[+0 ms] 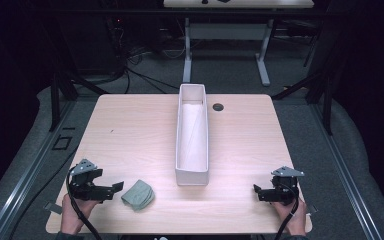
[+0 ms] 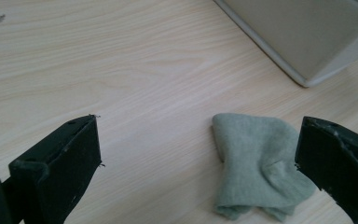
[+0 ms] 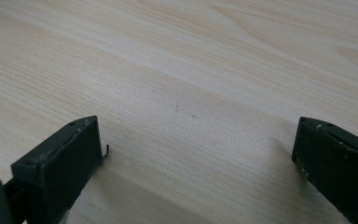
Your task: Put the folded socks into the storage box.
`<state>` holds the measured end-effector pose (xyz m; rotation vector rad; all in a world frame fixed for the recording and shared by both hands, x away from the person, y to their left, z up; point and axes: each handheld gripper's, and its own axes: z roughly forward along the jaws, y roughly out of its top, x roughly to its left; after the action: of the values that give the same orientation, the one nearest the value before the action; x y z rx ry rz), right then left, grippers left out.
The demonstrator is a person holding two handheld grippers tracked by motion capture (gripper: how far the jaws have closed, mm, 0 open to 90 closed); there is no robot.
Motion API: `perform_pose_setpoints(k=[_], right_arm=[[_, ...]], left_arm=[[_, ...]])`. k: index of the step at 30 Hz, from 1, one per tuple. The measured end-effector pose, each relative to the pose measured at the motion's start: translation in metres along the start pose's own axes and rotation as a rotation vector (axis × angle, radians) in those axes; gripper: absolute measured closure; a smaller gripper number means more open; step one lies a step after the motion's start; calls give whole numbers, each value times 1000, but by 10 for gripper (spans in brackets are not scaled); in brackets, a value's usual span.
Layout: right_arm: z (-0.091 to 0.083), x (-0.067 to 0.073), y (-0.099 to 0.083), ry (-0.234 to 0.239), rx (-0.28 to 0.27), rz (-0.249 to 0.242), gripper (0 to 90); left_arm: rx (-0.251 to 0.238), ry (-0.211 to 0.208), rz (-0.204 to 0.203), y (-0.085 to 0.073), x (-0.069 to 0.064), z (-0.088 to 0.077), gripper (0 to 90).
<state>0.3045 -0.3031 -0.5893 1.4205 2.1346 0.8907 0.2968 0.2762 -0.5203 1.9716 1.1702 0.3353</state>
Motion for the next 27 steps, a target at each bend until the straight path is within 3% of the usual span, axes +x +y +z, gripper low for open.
perform_pose_setpoints(k=[4,9,15,19,27], right_arm=[[0,0,0,-1,0,1,9],[0,0,0,-2,-1,2,10],[0,0,0,-4,0,5,11],[0,0,0,-4,-1,5,12],[0,0,0,-5,-1,5,12]], left_arm=[[26,-25,5,1,-7,8,76],[94,-54,3,-3,-17,28,144],[155,-75,-14,-11,-18,44,190],[176,-73,6,-13,-20,48,294],[228,-50,-3,-14,-25,55,426]])
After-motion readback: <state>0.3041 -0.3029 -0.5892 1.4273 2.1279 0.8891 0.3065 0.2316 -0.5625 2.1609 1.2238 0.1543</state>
